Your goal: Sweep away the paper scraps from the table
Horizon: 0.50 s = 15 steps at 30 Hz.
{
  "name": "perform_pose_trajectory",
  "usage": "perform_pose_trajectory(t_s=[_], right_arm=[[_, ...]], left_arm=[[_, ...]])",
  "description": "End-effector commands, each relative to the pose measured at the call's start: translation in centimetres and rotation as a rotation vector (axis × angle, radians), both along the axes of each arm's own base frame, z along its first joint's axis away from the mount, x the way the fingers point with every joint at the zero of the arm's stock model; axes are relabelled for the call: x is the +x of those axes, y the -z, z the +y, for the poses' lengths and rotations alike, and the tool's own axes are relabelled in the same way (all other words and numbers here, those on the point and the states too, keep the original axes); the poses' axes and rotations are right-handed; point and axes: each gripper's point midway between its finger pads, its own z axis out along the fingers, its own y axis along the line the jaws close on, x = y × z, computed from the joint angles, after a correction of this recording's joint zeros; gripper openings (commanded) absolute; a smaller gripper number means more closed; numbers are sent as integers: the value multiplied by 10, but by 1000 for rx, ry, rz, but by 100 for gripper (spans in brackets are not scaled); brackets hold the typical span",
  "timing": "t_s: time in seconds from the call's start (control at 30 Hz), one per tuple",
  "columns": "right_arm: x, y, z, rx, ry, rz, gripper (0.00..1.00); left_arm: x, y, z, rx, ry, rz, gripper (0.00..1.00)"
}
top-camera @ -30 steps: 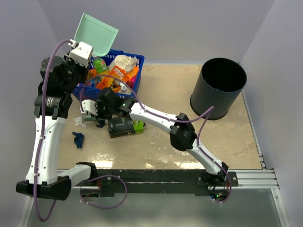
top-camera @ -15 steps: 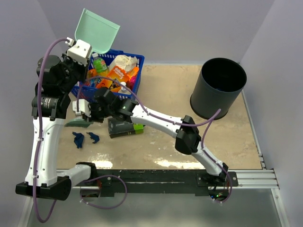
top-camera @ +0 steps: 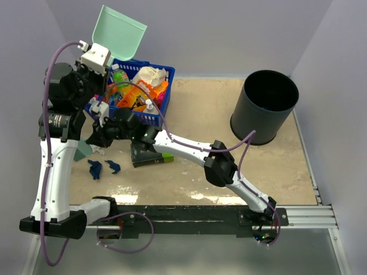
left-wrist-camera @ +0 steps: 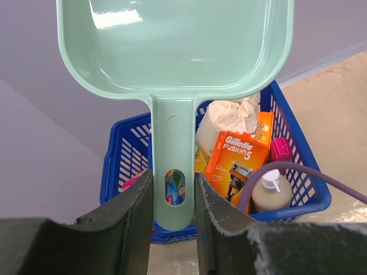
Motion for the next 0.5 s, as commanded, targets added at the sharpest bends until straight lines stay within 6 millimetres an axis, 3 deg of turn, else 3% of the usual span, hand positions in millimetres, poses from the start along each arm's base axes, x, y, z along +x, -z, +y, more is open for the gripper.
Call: perform_pose_trajectory(t_s=[0.0,0.2,0.27,0.3,0.37,0.43,0.47], right_arm=[[6,-19,7,137,90,348,0],[24,34,-3,13,253,482,0],[25,42,-10,-17,267,505,0],[22,60,-15,-55,271,522,0],[20,60,-23,-70,275,544,0],[15,82,-36,-137,290,568,0],[15,72,-43,-131,287,562,0]], left_arm=[[-6,-11,-9,-62,41,-34,0],[-11,-12,-12,-79,60,-40,0],[-12,-12,-12,-80,61,-43,0],[-12,-12,-12,-79,61,-42,0],[-12,-9,-14,-80,69,-38,0],[-12,-6,-16,-83,79,-34,0],[-12,-7,-16,-85,82,-38,0]])
